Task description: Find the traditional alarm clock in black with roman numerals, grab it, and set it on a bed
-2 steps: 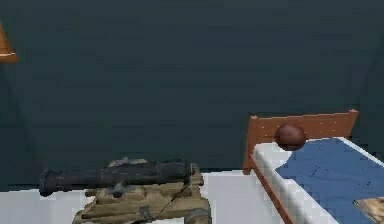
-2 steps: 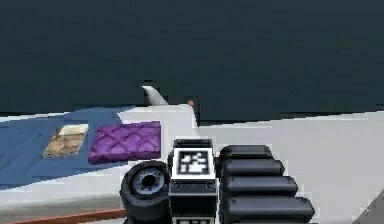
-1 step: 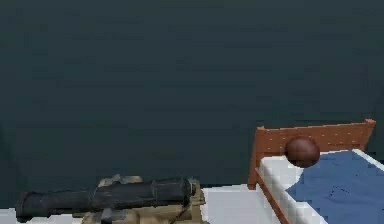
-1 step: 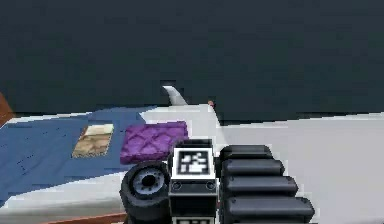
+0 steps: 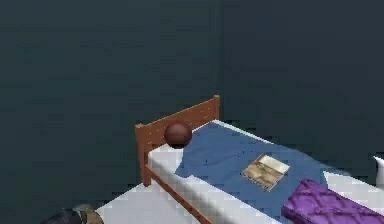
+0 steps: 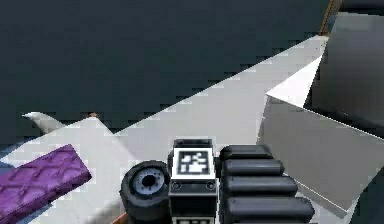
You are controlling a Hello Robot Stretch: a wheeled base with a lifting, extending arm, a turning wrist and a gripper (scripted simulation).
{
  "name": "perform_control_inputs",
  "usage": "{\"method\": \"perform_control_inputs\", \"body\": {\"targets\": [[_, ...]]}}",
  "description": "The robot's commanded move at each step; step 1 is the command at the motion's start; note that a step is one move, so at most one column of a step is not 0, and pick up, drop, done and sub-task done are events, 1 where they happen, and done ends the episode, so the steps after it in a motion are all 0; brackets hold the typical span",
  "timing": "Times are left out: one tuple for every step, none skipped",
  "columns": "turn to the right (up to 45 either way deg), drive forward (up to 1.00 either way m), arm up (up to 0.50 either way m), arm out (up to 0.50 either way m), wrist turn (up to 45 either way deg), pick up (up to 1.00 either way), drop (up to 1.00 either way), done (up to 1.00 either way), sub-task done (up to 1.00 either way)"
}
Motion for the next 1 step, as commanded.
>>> {"method": "perform_control_inputs", "body": {"targets": [[0.0,0.6,0.0,0.0,0.0,0.0,0.0,0.0,0.0]]}}
